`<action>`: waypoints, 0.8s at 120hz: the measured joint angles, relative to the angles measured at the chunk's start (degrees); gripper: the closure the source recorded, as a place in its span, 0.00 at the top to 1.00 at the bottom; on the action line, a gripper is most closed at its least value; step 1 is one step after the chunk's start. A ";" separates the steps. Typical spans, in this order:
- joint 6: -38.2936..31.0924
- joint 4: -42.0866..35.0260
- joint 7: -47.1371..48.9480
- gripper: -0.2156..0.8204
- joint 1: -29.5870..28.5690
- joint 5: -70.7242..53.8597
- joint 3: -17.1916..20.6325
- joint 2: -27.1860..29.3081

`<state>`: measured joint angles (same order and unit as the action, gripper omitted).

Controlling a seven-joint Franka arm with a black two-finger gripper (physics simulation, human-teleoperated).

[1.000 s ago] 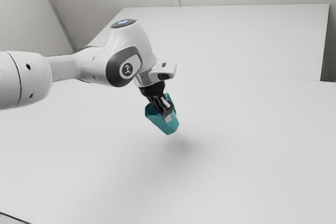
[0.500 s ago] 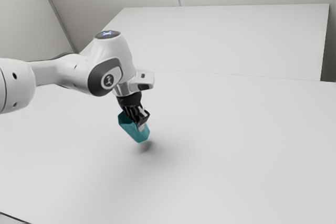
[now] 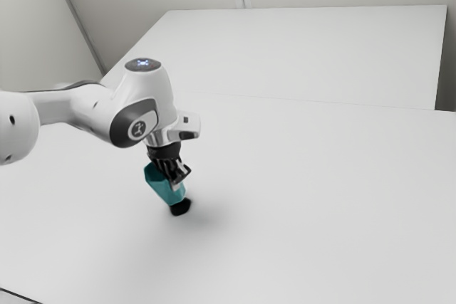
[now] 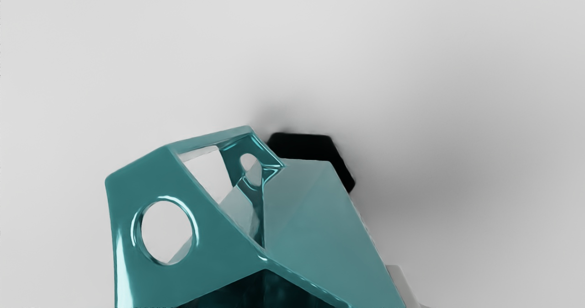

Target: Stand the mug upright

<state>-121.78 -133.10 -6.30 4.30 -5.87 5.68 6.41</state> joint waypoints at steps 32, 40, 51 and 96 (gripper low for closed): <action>-1.05 -1.81 4.27 0.04 -0.25 -3.06 0.00 -0.15; -2.02 -2.64 5.28 0.04 -0.62 -3.57 0.00 -0.32; -3.42 -3.43 6.50 0.04 -0.94 -3.95 -0.03 -0.48; -6.33 -3.68 9.74 0.28 -1.03 -4.64 0.03 -0.90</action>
<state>-128.11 -136.78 3.44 3.26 -10.51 5.71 5.51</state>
